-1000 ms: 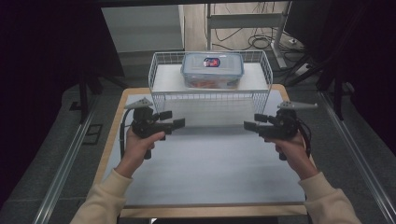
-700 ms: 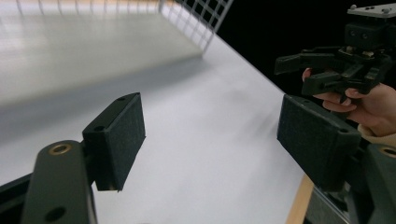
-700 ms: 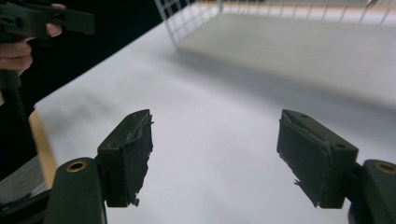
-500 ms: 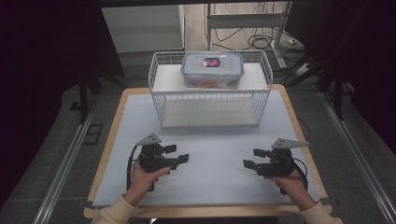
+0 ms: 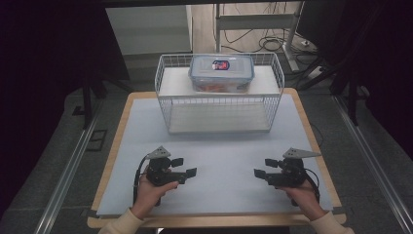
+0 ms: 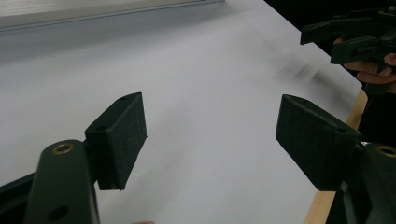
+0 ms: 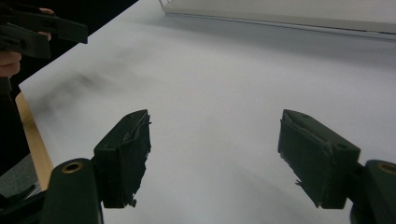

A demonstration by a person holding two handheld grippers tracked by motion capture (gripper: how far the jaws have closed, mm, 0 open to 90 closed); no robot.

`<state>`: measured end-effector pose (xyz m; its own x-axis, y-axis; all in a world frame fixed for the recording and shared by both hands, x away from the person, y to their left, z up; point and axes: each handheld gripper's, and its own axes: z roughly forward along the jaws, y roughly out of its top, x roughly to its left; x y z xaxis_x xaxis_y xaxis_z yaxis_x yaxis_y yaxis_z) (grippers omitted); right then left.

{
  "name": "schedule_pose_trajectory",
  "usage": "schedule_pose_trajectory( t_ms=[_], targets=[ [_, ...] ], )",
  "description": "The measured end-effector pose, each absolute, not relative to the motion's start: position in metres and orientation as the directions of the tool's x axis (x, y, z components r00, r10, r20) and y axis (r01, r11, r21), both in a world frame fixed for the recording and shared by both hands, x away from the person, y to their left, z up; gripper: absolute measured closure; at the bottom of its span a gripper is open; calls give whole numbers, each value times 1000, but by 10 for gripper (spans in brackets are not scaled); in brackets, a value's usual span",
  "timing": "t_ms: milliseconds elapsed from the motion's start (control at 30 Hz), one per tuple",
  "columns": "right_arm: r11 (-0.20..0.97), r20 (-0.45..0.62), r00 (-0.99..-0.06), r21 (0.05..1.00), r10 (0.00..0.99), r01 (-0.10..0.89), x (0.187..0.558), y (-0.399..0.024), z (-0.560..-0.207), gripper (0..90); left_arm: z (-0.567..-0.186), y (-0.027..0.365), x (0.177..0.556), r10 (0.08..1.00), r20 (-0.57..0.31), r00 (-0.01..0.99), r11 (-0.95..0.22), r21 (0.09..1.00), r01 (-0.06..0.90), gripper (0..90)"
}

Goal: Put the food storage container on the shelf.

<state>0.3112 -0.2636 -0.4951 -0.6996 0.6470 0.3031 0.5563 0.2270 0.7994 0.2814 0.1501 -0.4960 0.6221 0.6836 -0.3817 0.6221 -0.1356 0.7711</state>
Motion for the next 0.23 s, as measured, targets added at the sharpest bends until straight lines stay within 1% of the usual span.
schedule_pose_trajectory(
  t_ms=[133,233],
  targets=[
    [216,310,-697,802,647,557,311,-264,-496,241,-498,149,282,696,-362,620,-150,771,619,244],
    [222,295,-698,807,653,548,310,-265,-496,223,-501,147,283,706,-346,618,-164,769,618,244]
  ],
)
